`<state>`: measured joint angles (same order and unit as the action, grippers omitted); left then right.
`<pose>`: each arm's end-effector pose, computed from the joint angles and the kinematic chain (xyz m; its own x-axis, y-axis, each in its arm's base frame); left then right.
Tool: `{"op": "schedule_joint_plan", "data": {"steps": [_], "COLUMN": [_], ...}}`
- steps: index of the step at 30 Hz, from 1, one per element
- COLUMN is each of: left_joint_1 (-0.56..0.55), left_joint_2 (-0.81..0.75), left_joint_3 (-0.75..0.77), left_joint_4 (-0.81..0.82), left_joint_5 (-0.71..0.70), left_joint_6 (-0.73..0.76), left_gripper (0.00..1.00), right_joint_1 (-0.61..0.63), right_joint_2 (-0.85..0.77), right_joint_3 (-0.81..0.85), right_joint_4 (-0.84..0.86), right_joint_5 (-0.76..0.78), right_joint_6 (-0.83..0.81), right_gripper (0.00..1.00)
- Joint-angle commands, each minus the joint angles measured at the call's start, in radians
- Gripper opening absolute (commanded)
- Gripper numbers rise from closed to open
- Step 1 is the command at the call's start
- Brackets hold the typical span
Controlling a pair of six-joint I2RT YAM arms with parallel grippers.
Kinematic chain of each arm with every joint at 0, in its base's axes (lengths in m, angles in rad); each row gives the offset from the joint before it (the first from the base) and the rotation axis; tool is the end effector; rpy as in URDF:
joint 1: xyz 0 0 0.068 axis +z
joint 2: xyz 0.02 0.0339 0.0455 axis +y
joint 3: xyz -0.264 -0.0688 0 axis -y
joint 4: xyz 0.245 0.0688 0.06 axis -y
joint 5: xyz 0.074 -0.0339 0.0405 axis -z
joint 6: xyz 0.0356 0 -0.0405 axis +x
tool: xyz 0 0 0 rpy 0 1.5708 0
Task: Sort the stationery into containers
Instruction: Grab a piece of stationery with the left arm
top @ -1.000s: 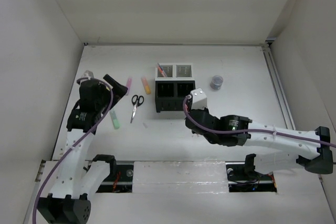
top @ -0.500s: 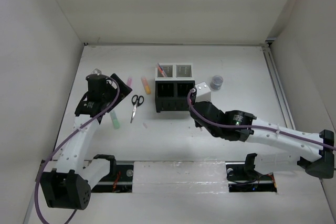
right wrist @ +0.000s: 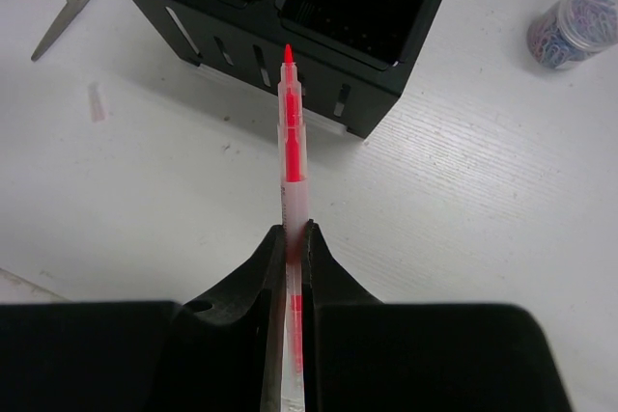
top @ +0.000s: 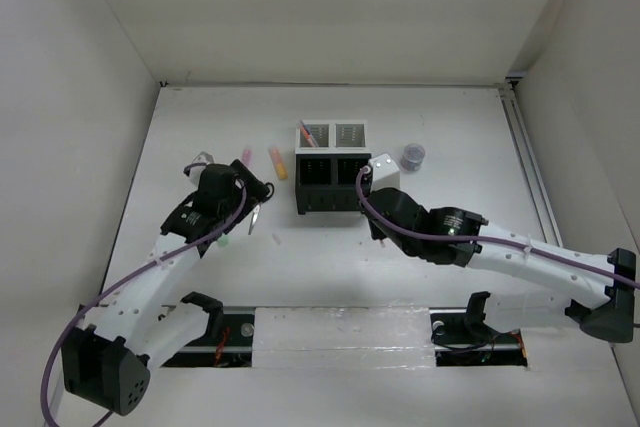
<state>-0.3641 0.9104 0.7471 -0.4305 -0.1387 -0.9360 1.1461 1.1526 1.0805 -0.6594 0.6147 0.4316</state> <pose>0.1887 -0.0667 0.2802 -0.5078 -0.6599 -0.5538 -0.2753 0.7334 -0.6215 0.1168 0.2086 0.3281 -0.4874 -0.2484 -0.8371 -0.4003 0.9155 -0.0386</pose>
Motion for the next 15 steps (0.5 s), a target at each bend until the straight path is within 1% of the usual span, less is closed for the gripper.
{"op": "schedule_joint_plan", "data": {"steps": [1,7,10,11,13,14,15], "left_joint_1": [0.001,0.001,0.001,0.001,0.001,-0.034,-0.070], "left_joint_2": [0.033,0.024,0.008,0.008,0.042,0.086,0.111], "left_joint_3": [-0.064,-0.143,-0.164,-0.164,-0.164,-0.164,-0.152], "left_joint_4": [0.003,0.022,0.039,0.061,0.061,0.071,0.053], "left_joint_5": [-0.033,-0.042,-0.042,-0.042,-0.016,-0.016,-0.062], "left_joint_6": [-0.064,-0.127,-0.127,-0.127,-0.109,-0.109,-0.109], "left_gripper": [1.00,0.98,0.98,0.97,0.96,0.96,0.96], "right_joint_1": [-0.006,-0.006,-0.006,-0.006,-0.006,-0.006,-0.006], "right_joint_2": [0.002,0.002,-0.008,-0.008,-0.008,-0.008,-0.008], "right_joint_3": [0.001,-0.008,-0.031,-0.043,-0.053,-0.053,-0.053], "right_joint_4": [0.058,0.076,0.098,0.112,0.121,0.121,0.121], "right_joint_5": [-0.015,-0.015,-0.024,-0.024,-0.036,-0.036,-0.036], "right_joint_6": [-0.024,-0.024,-0.033,-0.033,-0.033,-0.033,-0.033], "right_gripper": [0.00,0.00,0.00,0.00,0.00,0.00,0.00]}}
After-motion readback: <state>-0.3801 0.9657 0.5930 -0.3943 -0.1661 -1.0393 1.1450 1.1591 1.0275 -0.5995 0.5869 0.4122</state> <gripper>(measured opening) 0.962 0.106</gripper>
